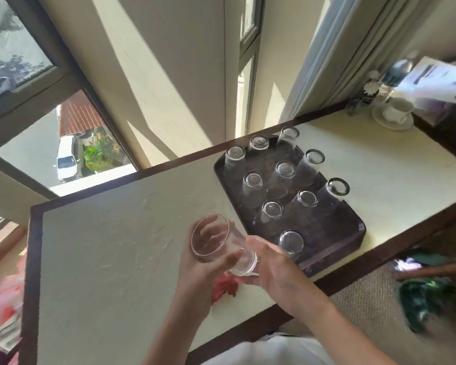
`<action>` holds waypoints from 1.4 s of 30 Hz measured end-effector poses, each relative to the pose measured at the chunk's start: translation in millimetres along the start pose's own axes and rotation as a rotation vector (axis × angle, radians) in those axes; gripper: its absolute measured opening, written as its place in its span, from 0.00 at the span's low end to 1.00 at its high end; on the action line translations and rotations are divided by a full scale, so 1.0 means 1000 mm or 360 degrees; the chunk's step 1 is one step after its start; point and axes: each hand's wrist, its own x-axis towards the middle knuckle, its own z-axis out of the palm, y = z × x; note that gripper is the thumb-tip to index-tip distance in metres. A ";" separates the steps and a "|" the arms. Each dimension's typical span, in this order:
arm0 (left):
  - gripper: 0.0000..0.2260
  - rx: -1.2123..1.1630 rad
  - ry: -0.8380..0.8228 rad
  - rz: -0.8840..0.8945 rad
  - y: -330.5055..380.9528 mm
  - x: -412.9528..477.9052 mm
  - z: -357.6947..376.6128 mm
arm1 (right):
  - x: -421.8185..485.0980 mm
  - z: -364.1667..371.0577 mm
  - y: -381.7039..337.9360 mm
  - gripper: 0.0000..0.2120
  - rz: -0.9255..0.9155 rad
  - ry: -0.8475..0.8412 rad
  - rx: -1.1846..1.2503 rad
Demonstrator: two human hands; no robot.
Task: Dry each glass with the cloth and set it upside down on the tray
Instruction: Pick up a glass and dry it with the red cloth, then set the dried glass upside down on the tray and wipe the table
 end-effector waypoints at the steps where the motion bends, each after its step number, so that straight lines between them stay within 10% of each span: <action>1: 0.31 -0.0017 -0.0065 0.0030 0.002 0.004 0.012 | -0.009 -0.007 -0.005 0.27 -0.0028 -0.0067 0.0150; 12: 0.32 0.0481 -0.0606 0.0039 -0.007 0.022 0.096 | -0.065 -0.082 -0.035 0.32 -0.0379 0.0205 0.0615; 20: 0.28 0.1473 0.0123 -0.0032 -0.098 0.049 0.058 | -0.061 -0.123 -0.060 0.19 -0.0611 0.0862 0.0121; 29: 0.30 0.2486 -0.0132 -0.0474 -0.162 0.049 0.032 | -0.042 -0.168 -0.065 0.22 -0.0823 0.1344 -0.1272; 42: 0.38 0.2552 -0.0106 -0.0578 -0.159 0.052 0.037 | 0.011 -0.166 -0.044 0.23 -0.0389 0.0994 -0.2302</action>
